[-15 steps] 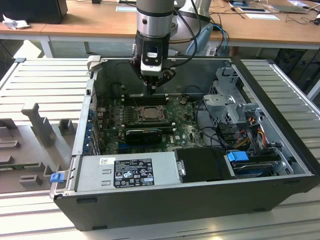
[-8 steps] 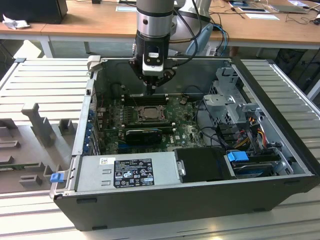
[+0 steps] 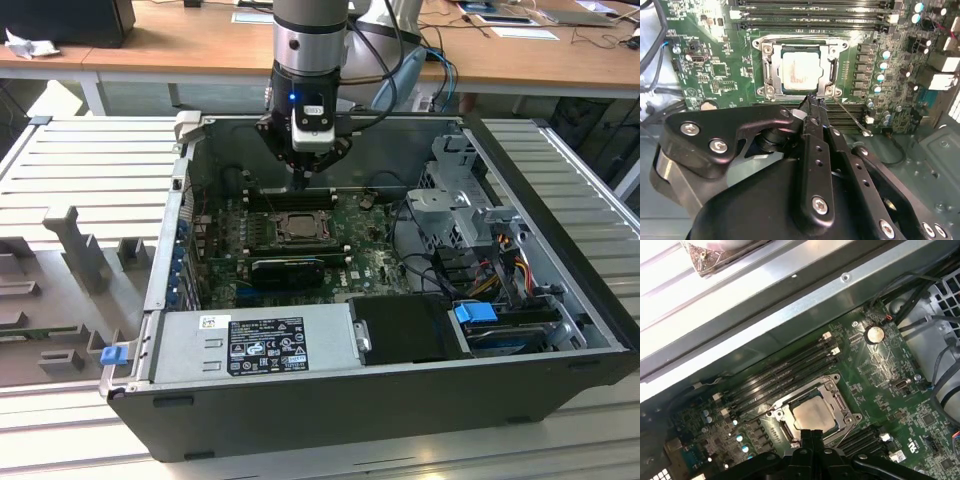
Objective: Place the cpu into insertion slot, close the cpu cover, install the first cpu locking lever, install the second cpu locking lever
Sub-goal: 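Install the first cpu locking lever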
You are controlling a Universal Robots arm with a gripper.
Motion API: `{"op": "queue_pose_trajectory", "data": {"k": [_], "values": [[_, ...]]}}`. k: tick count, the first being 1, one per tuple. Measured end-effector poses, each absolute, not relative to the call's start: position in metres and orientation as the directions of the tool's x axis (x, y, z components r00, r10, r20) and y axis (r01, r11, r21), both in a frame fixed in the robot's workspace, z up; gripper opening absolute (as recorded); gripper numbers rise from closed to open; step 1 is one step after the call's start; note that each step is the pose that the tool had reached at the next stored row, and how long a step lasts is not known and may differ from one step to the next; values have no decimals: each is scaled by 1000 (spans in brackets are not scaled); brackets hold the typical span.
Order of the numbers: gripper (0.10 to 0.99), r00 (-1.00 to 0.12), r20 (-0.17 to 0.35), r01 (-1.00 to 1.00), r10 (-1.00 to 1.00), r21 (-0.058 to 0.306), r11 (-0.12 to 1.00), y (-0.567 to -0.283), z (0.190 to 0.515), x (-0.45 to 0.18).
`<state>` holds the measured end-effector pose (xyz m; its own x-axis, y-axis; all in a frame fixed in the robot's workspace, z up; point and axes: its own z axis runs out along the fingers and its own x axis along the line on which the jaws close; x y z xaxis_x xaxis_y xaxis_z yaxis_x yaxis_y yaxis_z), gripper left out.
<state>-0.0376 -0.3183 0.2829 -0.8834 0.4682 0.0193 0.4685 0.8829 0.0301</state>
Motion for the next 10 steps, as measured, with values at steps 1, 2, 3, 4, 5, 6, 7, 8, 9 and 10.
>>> {"op": "queue_pose_trajectory", "data": {"k": [1,2,3,4,5,6,7,8,9,10], "values": [[106,-893,19,451,450,30,892,-318,283,-38],[106,-897,19,442,442,30,896,-318,283,-38],[106,-901,19,435,434,30,900,-318,283,-38],[106,-904,19,427,426,30,904,-318,283,-38],[106,-909,19,418,417,30,908,-318,283,-38],[106,-913,19,408,407,30,913,-318,283,-38],[106,-917,19,399,399,30,916,-318,283,-38],[106,-921,19,390,390,30,920,-318,283,-38],[106,-924,19,383,383,30,923,-318,283,-38],[106,-929,19,371,370,30,928,-318,283,-38]]}}
